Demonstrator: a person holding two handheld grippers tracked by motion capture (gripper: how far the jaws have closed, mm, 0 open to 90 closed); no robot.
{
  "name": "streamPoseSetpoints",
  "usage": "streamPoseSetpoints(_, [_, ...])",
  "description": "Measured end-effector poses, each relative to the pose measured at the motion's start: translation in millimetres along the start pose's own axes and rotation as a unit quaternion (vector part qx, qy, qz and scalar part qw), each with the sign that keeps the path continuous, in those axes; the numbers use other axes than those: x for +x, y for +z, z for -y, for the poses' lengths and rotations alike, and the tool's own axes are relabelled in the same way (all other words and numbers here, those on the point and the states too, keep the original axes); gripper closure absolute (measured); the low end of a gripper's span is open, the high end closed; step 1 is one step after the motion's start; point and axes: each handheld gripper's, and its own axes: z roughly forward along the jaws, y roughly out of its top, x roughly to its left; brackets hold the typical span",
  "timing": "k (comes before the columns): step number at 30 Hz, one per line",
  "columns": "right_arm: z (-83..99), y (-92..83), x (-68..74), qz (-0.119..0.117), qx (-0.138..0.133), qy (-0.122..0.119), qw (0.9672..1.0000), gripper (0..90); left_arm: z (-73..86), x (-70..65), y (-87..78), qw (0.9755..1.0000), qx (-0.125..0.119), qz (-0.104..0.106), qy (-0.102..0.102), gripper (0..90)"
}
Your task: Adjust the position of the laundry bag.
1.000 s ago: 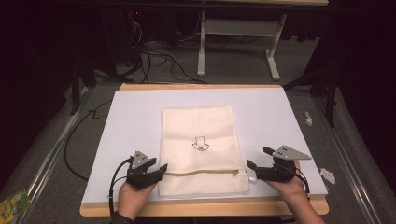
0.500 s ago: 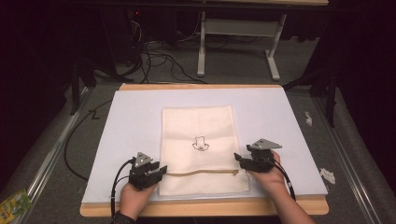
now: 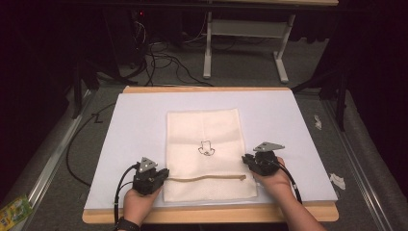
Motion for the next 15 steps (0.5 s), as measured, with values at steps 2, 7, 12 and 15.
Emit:
streamPoseSetpoints(2, [-0.7,0.4,0.3,0.0,0.0,-0.006,1.0,83.7,-0.1,-0.2,-0.6,1.0,0.002,0.001,0.001,86.0])
streamPoseSetpoints(7, [-3.3,-1.8,0.6,-0.002,-0.003,-0.009,1.0,87.0,-1.5,-4.6,-0.6,0.9997,0.006,-0.015,0.017,87.2])
streamPoseSetpoints(12, [-4.6,-4.8,-5.6,-0.007,-0.013,0.002,0.9999,87.2,-7.3,-8.1,2.7,0.9991,0.018,-0.024,0.028,87.7])
streamPoseSetpoints(15, [-4.8,-5.5,-10.0,-0.004,-0.014,0.008,0.9999,87.3,-13.4,-8.8,8.5,0.9991,0.019,-0.027,0.026,87.8])
